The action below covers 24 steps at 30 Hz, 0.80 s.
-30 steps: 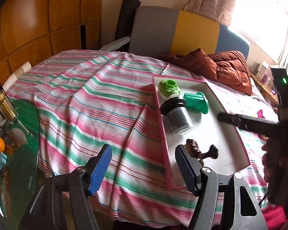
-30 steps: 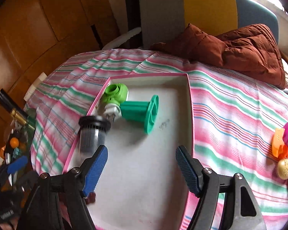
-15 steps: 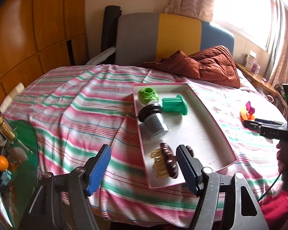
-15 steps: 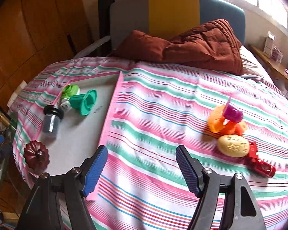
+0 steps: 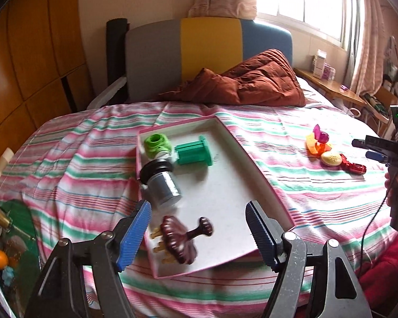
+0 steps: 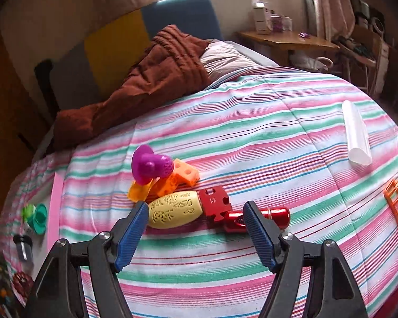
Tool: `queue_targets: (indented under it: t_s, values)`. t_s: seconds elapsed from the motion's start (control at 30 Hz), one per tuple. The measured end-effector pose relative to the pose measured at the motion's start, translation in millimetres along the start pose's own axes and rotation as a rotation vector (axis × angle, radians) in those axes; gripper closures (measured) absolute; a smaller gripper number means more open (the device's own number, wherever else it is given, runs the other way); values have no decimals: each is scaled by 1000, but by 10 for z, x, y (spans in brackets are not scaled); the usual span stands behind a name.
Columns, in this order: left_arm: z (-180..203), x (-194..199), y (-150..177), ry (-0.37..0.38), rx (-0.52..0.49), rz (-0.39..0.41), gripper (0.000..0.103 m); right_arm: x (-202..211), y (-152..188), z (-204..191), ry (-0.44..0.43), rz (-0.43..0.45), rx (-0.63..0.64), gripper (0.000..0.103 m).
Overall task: Organize rigid objects
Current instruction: 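Move both tools back over the toy cluster beside the tray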
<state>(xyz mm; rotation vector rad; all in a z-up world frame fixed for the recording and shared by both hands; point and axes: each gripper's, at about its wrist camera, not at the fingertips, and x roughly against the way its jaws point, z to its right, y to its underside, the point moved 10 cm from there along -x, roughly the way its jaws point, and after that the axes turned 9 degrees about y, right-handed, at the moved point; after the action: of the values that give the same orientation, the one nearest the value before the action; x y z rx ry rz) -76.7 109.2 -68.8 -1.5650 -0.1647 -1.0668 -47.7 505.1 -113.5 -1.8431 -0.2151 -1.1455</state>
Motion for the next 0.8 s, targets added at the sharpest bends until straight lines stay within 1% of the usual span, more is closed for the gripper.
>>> queue_targets:
  t_s: [0.07, 0.23, 0.4, 0.5, 0.63, 0.8]
  values:
    - [133, -60, -43, 28, -18, -6, 29, 0, 1, 118, 22, -10, -53, 28]
    - [504, -222, -136, 99, -61, -29, 29, -100, 63, 392, 64, -73, -174, 28]
    - [878, -423, -219, 153, -108, -60, 29, -141, 100, 622, 51, -117, -301, 28]
    - [1068, -573, -262, 189, -111, -89, 29, -126, 91, 668, 45, -120, -328, 28]
    - [1309, -821, -351, 222, -119, -132, 29, -87, 55, 649, 25, -113, -333, 28]
    - [1670, -1048, -601, 254, -194, -116, 29, -28, -1, 628, 9, -93, -338, 28]
